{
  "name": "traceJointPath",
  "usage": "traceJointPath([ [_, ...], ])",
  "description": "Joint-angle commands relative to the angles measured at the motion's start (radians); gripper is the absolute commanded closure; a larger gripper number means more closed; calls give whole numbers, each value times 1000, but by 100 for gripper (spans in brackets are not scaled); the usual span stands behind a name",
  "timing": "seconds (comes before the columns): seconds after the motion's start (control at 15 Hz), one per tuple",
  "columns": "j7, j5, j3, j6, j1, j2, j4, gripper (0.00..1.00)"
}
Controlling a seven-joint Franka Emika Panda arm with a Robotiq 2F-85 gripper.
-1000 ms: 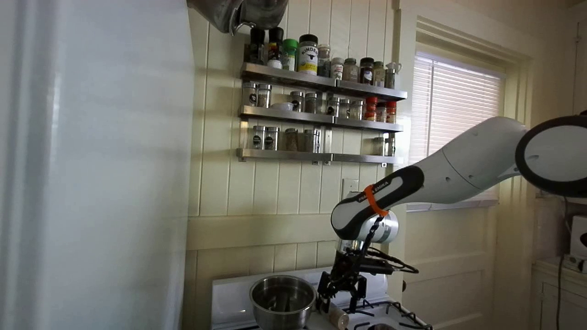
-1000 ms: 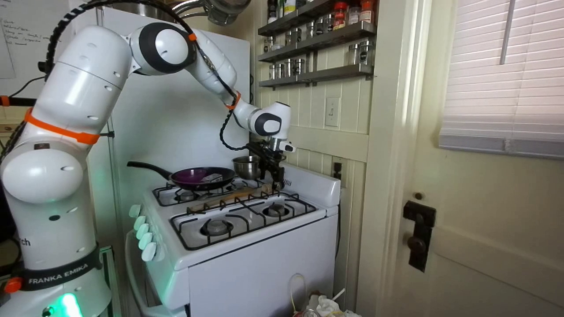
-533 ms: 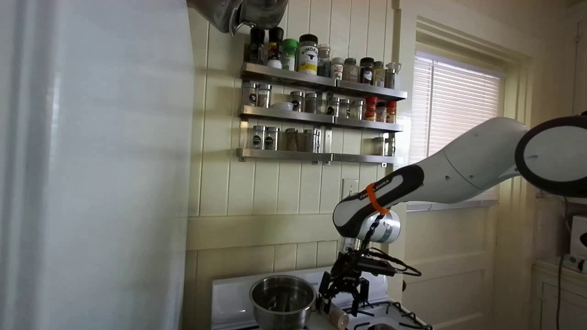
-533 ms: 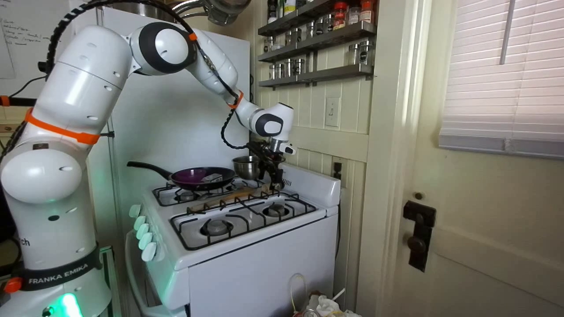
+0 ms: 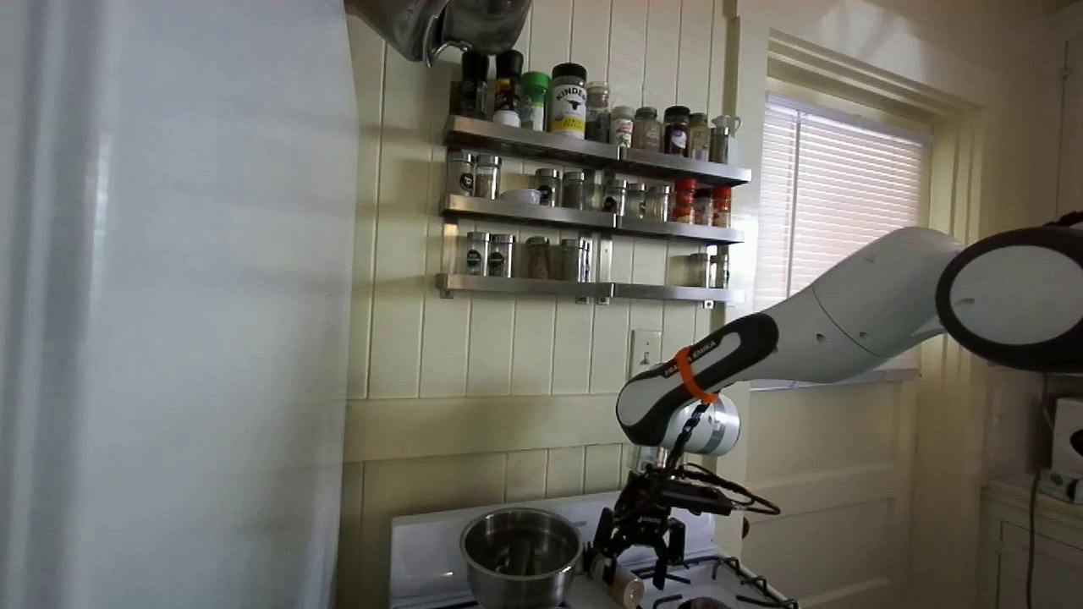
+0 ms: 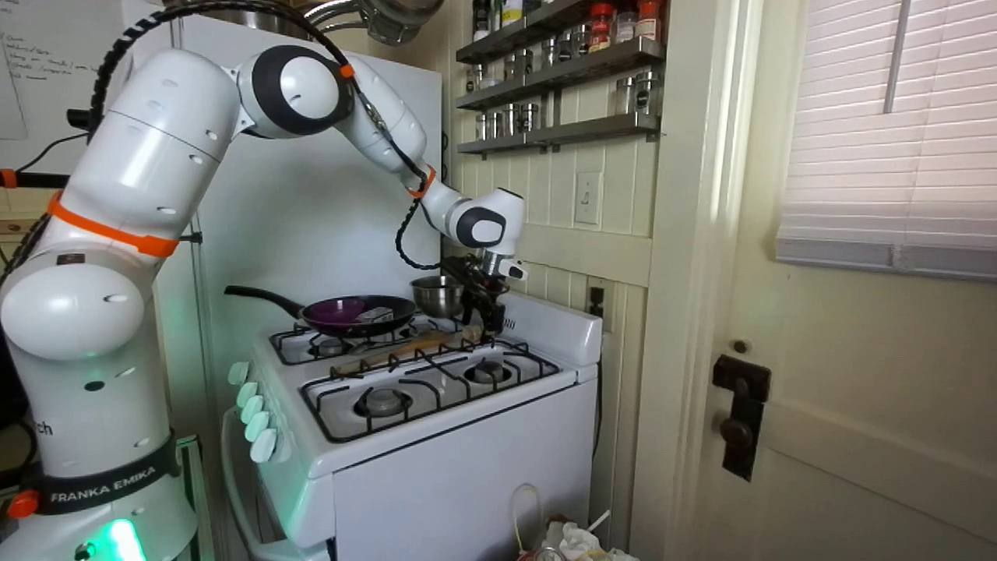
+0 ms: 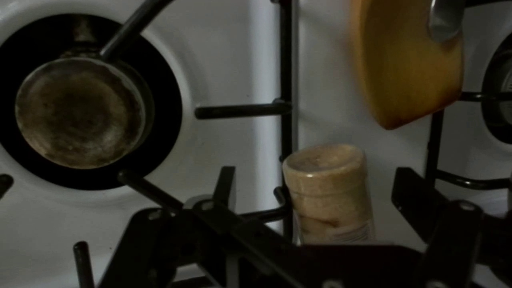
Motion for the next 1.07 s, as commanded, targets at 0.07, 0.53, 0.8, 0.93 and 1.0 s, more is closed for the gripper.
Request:
traceJointPath([
  [0.07,3,-14,4,-19,1,28,47,0],
  [0.53,-1,-2,11,-60,-5,43,72,8],
  [0.8,-5,4,14,-102,-7,62,107,22],
  [0.93,-6,6,14,-118,-7,71,123,23],
  [1.0,-6,7,14,-125,-7,75,130,24],
])
